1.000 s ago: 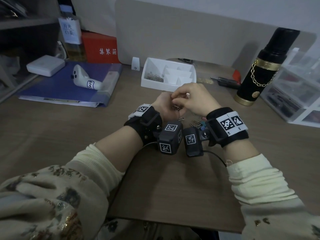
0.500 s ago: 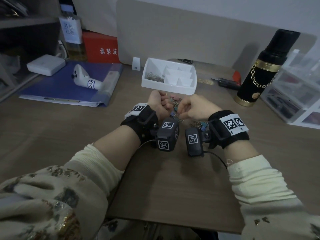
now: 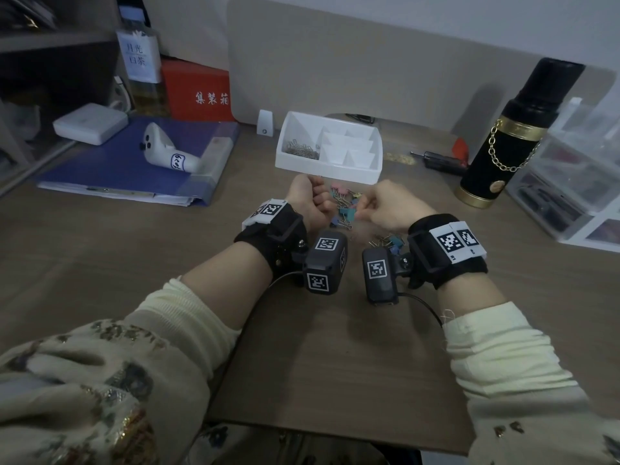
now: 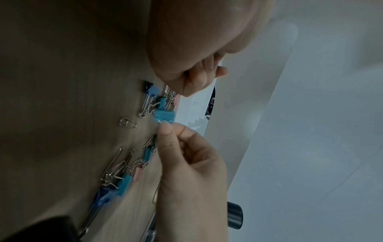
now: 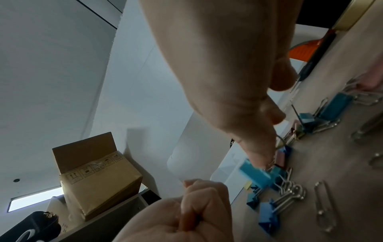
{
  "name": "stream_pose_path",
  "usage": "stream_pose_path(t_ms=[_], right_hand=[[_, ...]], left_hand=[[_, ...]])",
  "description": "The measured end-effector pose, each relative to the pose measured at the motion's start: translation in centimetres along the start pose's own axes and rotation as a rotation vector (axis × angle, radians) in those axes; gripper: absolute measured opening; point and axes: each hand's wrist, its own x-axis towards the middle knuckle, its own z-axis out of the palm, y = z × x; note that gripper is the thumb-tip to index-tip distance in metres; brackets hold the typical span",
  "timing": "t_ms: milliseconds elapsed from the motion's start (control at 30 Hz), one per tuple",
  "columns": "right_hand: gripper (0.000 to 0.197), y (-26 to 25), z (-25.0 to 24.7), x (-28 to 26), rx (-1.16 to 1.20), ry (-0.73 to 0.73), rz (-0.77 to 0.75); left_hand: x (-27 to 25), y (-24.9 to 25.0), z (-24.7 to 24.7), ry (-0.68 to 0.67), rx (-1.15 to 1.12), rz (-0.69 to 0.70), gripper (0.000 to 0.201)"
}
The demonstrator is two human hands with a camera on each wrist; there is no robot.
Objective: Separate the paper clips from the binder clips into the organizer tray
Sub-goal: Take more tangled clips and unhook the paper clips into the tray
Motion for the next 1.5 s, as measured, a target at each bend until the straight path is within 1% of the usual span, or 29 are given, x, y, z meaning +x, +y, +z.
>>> stream_pose_path(t_ms=[67,133,233,300,333,400,433,467,500,567,667,733,767,800,867,933,1000,1067,1133,1200,1267,1367,1433,1500], right_hand=[[0.007,0.6,-0.1,0.5,-0.005,0.105,0.080],[0.011,1.0,-0.1,0.7,-0.014,0.187,0.143],[0.019,0.8,-0.1,0.5,0.023,0.225,0.107],[0.021,0.3,0.0,0.3,0.070,0.166,0.033],[0.021,0.0,0.2,0.1,0.071,0.104,-0.005],[0.022,-0.6,0.8,-0.2,0.029,-0.031,-0.063],[0.018,-0.9,1.0,-0.2,0.005,-0.080,-0.082],[0.013,-1.1,1.3,-0.2,-0.012,-0.105,-0.095],[0.009,-1.2,1.4,-0.2,-0.021,-0.113,-0.098],[0.008,-1.2,1.5,-0.1,-0.030,-0.101,-0.098],[0.005,-1.0,1.6,0.1,-0.053,-0.099,-0.106],[0.002,-0.8,1.7,0.2,-0.037,-0.051,-0.087],[0.003,-0.7,1.8,0.4,-0.008,0.005,-0.052],[0.002,-0.5,1.7,0.6,0.025,0.081,-0.010],[0.011,-0.1,1.6,1.0,0.045,0.247,0.092],[0.003,0.4,1.4,1.2,0.054,0.354,0.175],[0.016,0.9,1.5,1.3,0.059,0.400,0.211],[0.029,1.1,1.6,1.3,0.065,0.413,0.178],[0.031,0.9,1.7,1.3,0.082,0.391,0.109],[0.020,0.6,1.9,1.3,0.105,0.303,0.058],[0.010,0.3,2.0,1.2,0.118,0.190,0.057],[0.013,0.1,2.1,0.9,0.099,0.056,0.084],[0.013,0.0,2.1,0.7,0.089,0.023,0.110],[0.010,0.0,2.0,0.7,0.085,0.025,0.130]], left_hand=[[0.1,0.0,0.0,-0.004,-0.005,-0.012,0.044],[0.2,0.0,-0.1,-0.009,-0.008,-0.027,0.046],[0.3,0.1,-0.2,-0.012,-0.014,-0.035,0.050],[0.3,0.1,-0.2,-0.007,-0.017,-0.035,0.050],[0.3,0.1,-0.2,-0.008,-0.015,-0.033,0.049],[0.3,0.2,-0.3,-0.021,-0.013,-0.033,0.056],[0.4,0.2,-0.3,-0.026,-0.010,-0.035,0.059],[0.4,0.2,-0.3,-0.028,-0.007,-0.038,0.059],[0.4,0.2,-0.3,-0.027,-0.005,-0.037,0.054],[0.3,0.3,-0.2,-0.020,-0.007,-0.026,0.042],[0.4,0.4,-0.3,-0.012,-0.004,-0.018,0.040],[0.4,0.4,-0.3,-0.010,0.003,-0.018,0.039],[0.4,0.4,-0.3,-0.009,0.003,-0.016,0.038],[0.3,0.4,-0.3,-0.007,0.001,-0.014,0.038],[0.2,0.4,-0.2,-0.005,-0.003,-0.010,0.038],[0.2,0.4,-0.2,-0.007,-0.010,-0.013,0.039],[0.3,0.4,-0.3,-0.008,-0.016,-0.019,0.040],[0.3,0.4,-0.3,-0.008,-0.013,-0.018,0.039],[0.4,0.4,-0.3,-0.005,-0.011,-0.013,0.038],[0.5,0.6,-0.4,0.002,-0.011,-0.005,0.037],[0.6,0.7,-0.6,0.006,-0.011,0.005,0.036],[0.6,0.8,-0.6,0.007,-0.013,0.016,0.036],[0.6,0.7,-0.6,0.006,-0.013,0.015,0.036],[0.7,0.7,-0.6,0.003,-0.010,0.014,0.036]])
